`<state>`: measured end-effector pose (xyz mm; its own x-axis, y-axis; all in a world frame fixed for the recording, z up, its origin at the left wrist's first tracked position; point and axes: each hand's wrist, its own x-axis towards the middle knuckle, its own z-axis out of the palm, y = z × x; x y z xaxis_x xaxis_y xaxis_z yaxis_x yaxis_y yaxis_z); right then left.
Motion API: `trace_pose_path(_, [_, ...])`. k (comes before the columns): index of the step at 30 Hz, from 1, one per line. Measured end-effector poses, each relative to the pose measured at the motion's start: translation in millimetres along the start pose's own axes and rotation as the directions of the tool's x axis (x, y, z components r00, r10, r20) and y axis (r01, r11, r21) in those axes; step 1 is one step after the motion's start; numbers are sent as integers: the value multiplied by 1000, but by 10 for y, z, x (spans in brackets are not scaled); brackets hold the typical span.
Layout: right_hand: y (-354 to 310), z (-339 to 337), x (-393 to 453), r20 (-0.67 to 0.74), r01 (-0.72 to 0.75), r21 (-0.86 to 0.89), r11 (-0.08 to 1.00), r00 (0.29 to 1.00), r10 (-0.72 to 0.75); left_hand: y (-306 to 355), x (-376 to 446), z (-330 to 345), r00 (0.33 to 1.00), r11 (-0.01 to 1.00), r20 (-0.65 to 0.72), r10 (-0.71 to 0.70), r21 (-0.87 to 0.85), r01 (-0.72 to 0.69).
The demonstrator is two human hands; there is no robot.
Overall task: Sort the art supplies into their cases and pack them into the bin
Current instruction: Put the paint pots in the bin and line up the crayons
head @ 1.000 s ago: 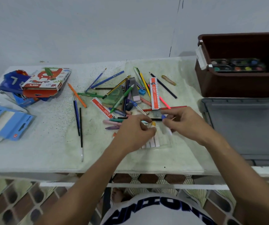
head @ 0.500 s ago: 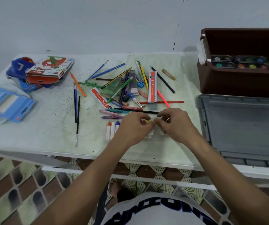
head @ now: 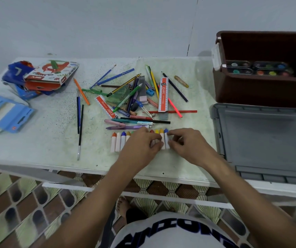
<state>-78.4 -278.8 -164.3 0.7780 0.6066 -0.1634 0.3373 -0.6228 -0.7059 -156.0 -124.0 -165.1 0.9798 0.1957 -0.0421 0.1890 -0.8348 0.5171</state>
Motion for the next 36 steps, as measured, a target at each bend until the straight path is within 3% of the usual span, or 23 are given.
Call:
trace_pose_path(4, [-61,36,19,24,50,-103,993,999,-47,-137,-137,-80,988,1000,-154,-3,-12,1])
trace_pose_path(6, [-138,78,25,-10,123,-200,972,992,-128,-291,-246,-168,963,993,-254,-88,57,106])
trace_pose_path(8, [-268,132,53,33,229,-193,954,973,-227,-439,-345,-255,941,959,-250,-227,110,261])
trace_pose_path(10, [-402,231,137,145,310,-182,933,947,-286,-555,-401,-304,935,941,-205,-291,114,318])
trace_pose_path(15, [-586,498,394,237,403,-399,824,913,-331,-711,-429,-356,938,958,-225,-265,48,282])
trace_pose_path(21, [-724,602,559,246,408,-346,845,908,-338,-1072,-491,-677,906,956,-307,-293,-105,274])
trace_pose_path(24, [-786,681,623,221,415,-297,860,906,-361,-1375,-407,-997,835,932,-417,-359,-107,346])
trace_pose_path(27, [-793,743,675,207,415,-289,863,907,-367,-1766,-334,-1270,715,874,-510,-479,-197,445])
trace_pose_path(33, [-720,811,684,177,416,-271,868,908,-380,-2516,-362,-1650,470,658,-541,-698,-226,718])
trace_pose_path(36, [-710,814,683,166,415,-263,871,909,-382,-2685,-340,-1766,439,603,-532,-724,-179,777])
